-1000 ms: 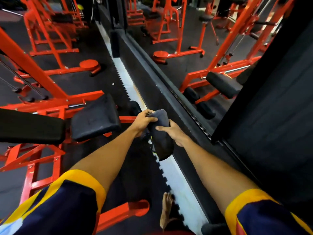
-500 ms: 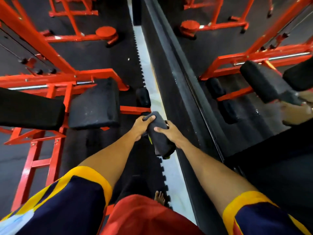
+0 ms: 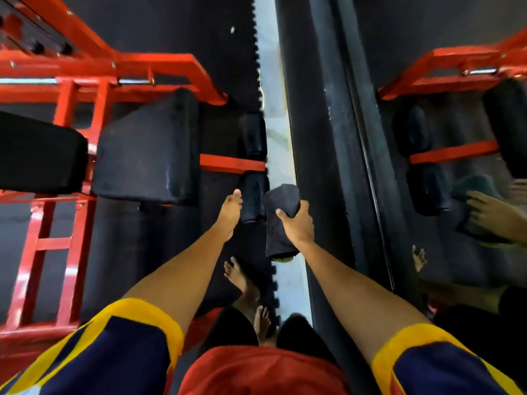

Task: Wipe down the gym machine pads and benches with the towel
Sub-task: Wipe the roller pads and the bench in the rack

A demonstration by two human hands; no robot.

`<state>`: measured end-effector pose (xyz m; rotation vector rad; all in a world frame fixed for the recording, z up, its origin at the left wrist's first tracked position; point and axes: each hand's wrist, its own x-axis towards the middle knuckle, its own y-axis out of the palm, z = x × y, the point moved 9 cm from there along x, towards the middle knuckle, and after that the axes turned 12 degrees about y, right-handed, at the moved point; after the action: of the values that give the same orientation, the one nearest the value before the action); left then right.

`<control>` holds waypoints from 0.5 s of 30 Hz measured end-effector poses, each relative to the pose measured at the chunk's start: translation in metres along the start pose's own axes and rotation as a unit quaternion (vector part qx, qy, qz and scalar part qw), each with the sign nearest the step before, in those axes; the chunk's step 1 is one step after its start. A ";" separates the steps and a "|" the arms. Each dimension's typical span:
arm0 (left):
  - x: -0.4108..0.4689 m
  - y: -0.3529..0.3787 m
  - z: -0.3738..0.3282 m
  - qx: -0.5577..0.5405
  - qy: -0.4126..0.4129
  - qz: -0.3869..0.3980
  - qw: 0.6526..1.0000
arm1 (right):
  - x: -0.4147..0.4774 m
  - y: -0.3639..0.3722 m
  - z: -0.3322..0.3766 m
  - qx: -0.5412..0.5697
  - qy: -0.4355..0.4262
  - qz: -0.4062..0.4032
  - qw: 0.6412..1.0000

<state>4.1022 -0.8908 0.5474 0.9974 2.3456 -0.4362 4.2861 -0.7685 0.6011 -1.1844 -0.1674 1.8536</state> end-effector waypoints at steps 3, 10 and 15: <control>0.031 -0.002 0.019 0.000 -0.013 -0.015 1.000 | 0.036 0.022 0.011 -0.018 0.002 0.006 1.000; 0.119 0.012 0.064 0.033 -0.020 -0.040 0.998 | 0.146 0.095 0.012 -0.054 -0.036 -0.009 0.998; 0.176 0.020 0.092 0.009 -0.007 -0.072 0.997 | 0.191 0.149 -0.009 -0.071 -0.105 0.007 0.992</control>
<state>4.0491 -0.8239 0.3670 0.8338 2.4132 -0.5180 4.1762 -0.7163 0.3914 -1.0851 -0.4150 2.0044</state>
